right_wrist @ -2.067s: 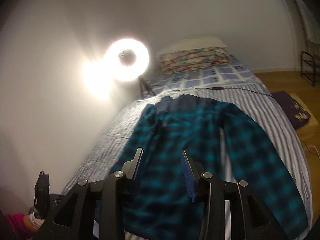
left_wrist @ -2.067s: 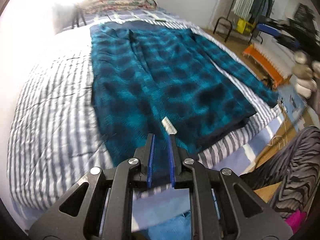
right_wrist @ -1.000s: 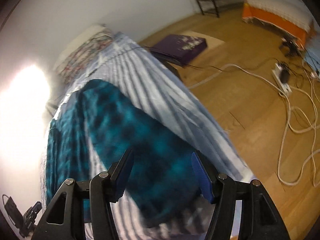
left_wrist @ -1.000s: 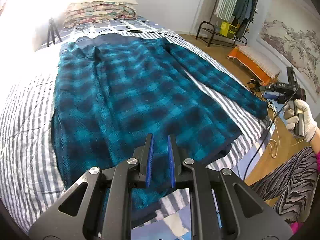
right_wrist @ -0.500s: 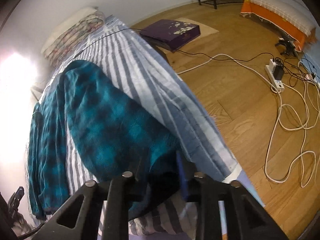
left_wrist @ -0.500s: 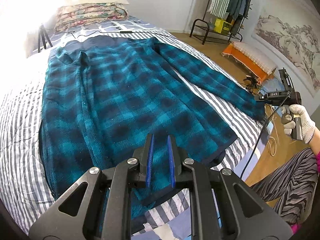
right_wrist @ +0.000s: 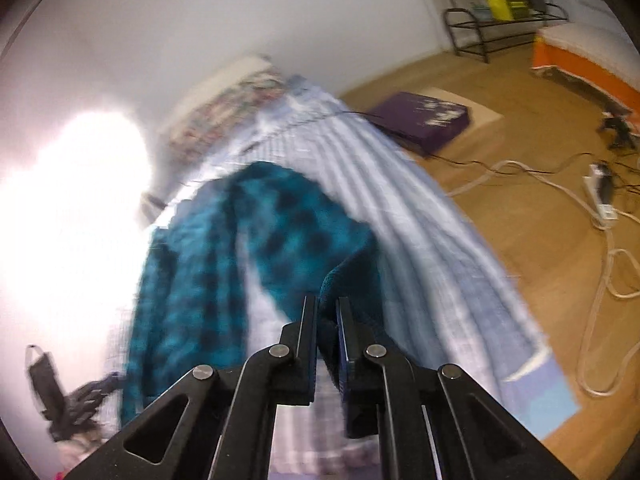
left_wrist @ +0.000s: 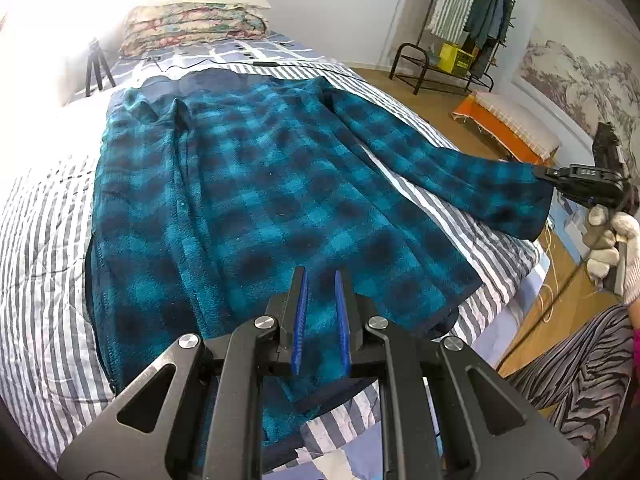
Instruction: Fold large clothes
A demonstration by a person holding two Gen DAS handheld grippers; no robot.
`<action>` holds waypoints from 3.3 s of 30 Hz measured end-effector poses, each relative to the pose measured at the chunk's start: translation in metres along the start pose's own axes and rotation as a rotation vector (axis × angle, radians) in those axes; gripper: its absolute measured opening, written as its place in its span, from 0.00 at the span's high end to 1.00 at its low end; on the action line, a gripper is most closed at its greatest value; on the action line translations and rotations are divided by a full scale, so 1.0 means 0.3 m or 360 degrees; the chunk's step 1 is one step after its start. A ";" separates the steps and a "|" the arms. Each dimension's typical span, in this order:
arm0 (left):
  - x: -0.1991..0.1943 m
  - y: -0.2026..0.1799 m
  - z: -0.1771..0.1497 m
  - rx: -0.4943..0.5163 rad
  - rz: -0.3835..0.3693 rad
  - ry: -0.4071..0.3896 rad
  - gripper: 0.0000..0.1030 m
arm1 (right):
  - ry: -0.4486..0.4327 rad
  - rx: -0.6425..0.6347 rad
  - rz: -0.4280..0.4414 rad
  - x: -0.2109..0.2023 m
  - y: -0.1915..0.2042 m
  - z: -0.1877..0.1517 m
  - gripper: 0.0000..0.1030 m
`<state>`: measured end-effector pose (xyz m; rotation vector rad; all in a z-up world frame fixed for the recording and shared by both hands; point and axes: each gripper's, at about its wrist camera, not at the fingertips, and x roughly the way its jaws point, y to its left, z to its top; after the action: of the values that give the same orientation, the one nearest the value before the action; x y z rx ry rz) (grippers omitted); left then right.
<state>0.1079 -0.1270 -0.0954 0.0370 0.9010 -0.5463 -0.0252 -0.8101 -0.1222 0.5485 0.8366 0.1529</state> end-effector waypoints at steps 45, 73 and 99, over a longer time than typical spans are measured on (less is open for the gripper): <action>0.279 0.009 -0.048 -0.0352 -0.0387 0.0359 0.94 | 0.0329 -0.0600 0.0206 0.530 0.542 0.261 0.47; 0.126 -0.070 -0.019 -0.0218 -0.0549 0.0223 0.99 | 0.0295 -0.0414 -0.0222 1.054 0.576 0.619 0.99; 0.194 0.042 -0.117 -0.0509 -0.0499 0.0384 0.99 | 0.0543 -0.1001 -0.0143 1.495 1.061 0.322 0.94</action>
<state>0.1167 -0.1327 -0.1638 -0.3396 1.2318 -0.6914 0.3722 -0.4260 -0.2019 -0.1126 1.0795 0.4172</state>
